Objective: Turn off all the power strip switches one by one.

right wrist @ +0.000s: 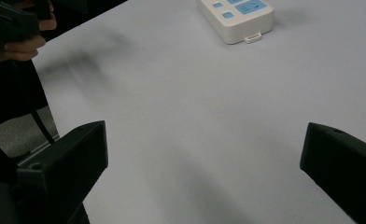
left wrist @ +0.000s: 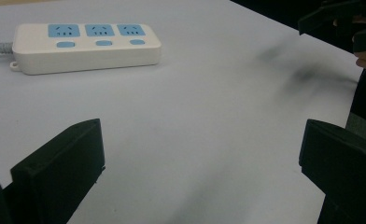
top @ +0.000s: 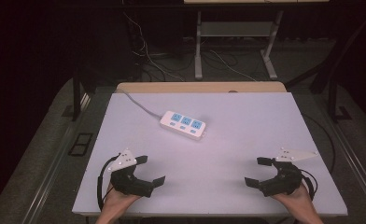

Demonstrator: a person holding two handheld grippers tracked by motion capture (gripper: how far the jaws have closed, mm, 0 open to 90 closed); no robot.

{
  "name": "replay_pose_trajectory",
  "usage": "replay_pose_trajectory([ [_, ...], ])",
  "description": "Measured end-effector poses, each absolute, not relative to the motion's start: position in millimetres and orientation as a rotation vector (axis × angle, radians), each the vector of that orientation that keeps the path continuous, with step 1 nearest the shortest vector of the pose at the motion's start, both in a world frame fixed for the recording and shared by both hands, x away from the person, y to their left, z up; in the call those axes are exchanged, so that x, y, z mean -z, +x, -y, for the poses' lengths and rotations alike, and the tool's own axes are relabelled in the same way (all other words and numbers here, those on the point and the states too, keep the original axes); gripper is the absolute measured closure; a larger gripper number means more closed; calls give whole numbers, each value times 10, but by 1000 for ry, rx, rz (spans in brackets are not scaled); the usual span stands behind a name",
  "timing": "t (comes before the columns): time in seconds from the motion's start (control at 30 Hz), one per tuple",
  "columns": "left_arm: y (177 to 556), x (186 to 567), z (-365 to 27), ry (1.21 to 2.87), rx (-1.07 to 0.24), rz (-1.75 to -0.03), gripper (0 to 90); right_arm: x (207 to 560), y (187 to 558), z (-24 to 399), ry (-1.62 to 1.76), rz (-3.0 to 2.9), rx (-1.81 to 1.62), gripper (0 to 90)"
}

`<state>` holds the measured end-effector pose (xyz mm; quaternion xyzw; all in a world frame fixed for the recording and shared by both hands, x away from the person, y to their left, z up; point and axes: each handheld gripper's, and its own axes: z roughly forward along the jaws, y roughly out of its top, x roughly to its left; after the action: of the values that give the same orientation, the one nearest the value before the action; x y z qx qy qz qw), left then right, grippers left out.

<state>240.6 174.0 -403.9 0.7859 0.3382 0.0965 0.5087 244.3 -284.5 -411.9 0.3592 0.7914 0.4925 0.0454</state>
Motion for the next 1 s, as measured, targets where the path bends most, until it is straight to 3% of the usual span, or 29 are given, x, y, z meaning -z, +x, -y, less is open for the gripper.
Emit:
replay_pose_trajectory([
  [1.0, 2812, 3783, -1661, 1977, -197, -796, 0, 4121, 2446, 2932, 1140, -2388, -1506, 8],
])
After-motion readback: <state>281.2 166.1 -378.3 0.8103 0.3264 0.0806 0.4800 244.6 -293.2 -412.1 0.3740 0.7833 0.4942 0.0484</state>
